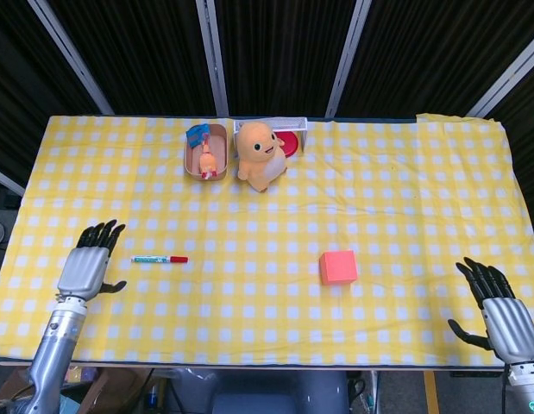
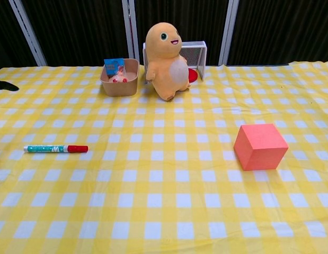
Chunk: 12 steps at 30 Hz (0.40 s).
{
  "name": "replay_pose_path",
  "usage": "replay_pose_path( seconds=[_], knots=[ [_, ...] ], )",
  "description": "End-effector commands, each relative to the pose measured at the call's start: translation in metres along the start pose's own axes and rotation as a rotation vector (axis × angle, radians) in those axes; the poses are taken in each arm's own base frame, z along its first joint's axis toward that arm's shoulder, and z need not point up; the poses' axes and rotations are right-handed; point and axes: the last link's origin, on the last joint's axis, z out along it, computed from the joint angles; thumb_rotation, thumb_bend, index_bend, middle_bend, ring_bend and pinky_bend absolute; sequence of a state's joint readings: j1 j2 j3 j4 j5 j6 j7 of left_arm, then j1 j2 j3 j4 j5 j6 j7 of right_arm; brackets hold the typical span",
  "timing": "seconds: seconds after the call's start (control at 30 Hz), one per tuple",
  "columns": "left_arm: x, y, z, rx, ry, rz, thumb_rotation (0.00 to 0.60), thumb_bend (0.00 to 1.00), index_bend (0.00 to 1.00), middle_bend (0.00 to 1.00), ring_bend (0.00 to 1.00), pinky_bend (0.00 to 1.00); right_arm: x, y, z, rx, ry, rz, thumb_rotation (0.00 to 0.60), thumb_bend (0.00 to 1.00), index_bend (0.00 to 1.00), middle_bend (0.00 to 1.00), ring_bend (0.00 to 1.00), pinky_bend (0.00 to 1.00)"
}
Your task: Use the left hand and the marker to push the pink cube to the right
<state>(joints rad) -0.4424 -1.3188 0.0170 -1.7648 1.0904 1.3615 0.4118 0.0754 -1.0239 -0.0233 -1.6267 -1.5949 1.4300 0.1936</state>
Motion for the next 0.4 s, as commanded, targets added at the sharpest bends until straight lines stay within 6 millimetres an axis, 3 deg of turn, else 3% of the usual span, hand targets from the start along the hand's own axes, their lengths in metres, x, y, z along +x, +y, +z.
replay_pose_path(
  seconds=[0.03,0.23,0.4],
  knots=[
    [0.009,-0.023,-0.032,0.011,0.044,-0.005,0.600,0.11,0.00,0.00,0.00,0.00,-0.001,-0.001,0.000,0.007,0.005,-0.018,0.600,0.32,0.00,0.00,0.00,0.00],
    [0.012,-0.036,-0.054,0.028,0.043,-0.030,0.600,0.11,0.00,0.00,0.00,0.00,-0.004,-0.002,0.001,0.016,0.010,-0.056,0.600,0.32,0.00,0.00,0.00,0.00],
    [0.012,-0.039,-0.058,0.031,0.043,-0.044,0.600,0.11,0.00,0.00,0.00,0.00,-0.006,-0.003,0.001,0.012,0.007,-0.059,0.600,0.32,0.00,0.00,0.00,0.00]
  ],
)
